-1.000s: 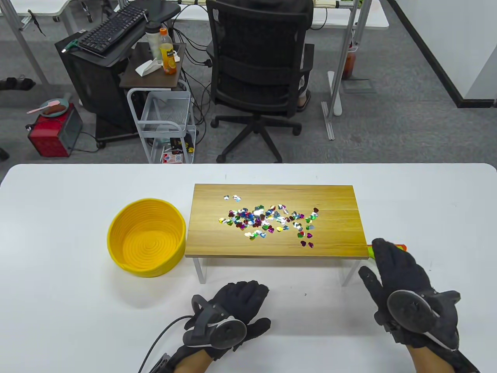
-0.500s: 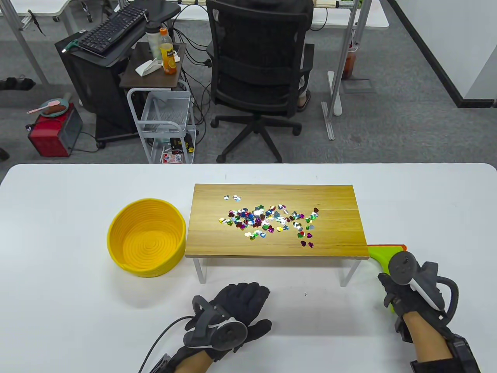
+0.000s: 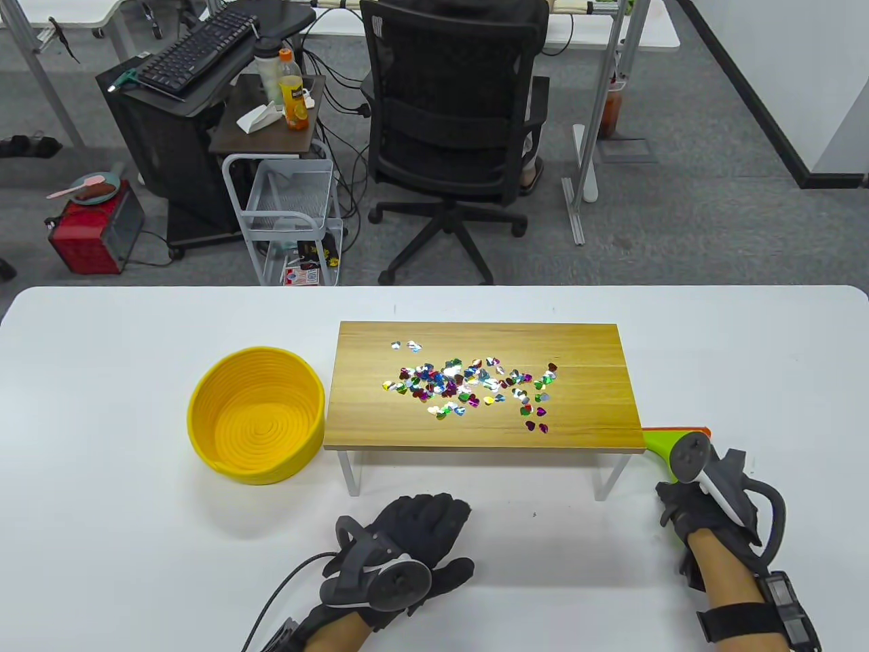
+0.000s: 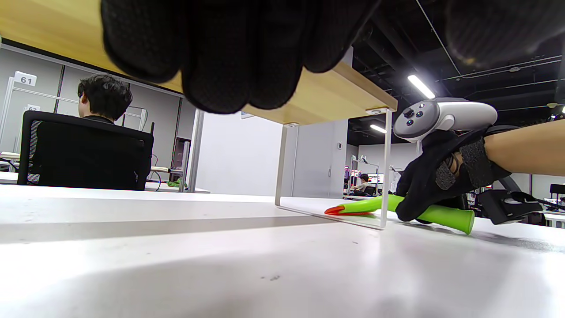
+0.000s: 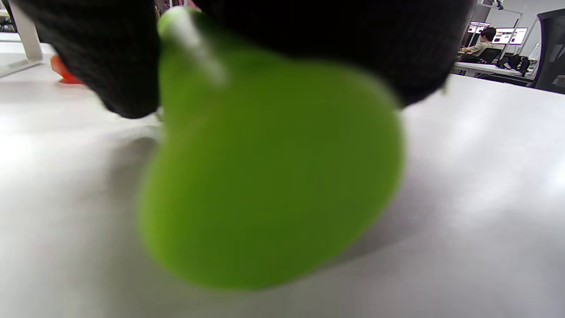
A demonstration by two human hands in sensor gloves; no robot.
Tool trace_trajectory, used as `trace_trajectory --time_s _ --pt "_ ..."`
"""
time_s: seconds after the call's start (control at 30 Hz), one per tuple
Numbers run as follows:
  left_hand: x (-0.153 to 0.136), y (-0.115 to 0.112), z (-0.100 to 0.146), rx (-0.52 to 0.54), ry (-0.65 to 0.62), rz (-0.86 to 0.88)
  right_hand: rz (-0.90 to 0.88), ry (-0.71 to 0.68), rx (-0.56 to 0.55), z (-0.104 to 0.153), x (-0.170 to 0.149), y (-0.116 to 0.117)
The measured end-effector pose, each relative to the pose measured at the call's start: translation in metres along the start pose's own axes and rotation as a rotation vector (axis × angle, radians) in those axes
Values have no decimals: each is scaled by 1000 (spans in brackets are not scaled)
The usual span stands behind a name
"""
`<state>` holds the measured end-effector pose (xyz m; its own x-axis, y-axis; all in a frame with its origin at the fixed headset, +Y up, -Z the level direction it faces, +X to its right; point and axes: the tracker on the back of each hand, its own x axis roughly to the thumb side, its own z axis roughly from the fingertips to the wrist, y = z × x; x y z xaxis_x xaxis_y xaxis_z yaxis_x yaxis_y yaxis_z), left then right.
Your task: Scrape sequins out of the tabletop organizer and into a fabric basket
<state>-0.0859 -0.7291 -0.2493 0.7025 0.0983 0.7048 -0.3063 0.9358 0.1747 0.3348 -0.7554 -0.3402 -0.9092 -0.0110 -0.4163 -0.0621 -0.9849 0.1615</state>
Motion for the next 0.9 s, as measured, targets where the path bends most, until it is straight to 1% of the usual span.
trace_trajectory --time_s 0.1,0.17,0.2,0.27,0.3,0.33,0.43,0.5,0.57,0.63,0.73,0.8,0.9 --pt "0 0 0 0 -1 -1 -9 0 -72 2 -4 -8" --pt "0 0 0 1 1 -1 -55 16 -126 4 -10 -24" --pt "0 0 0 1 1 0 -65 18 -137 5 -12 -28" --pt "0 0 0 2 0 -1 -123 26 -191 10 -18 -50" --pt "0 0 0 2 0 -1 -144 26 -207 12 -20 -57" --pt "0 0 0 2 -1 -1 -174 19 -239 17 -22 -71" --pt "0 0 0 1 -1 -2 -226 -43 -313 32 -19 -100" --pt "1 0 0 1 -3 -4 -227 -120 -370 46 -9 -119" --pt "1 0 0 1 -5 -3 -227 -197 -396 58 3 -130" --pt "2 0 0 1 -6 -4 -196 -299 -419 74 23 -142" --pt "2 1 0 1 -8 -4 -125 -405 -438 91 51 -151" --pt "2 1 0 4 -10 -6 -73 -476 -447 102 76 -156" --pt "2 1 1 6 -9 -5 -14 -532 -442 108 101 -159"
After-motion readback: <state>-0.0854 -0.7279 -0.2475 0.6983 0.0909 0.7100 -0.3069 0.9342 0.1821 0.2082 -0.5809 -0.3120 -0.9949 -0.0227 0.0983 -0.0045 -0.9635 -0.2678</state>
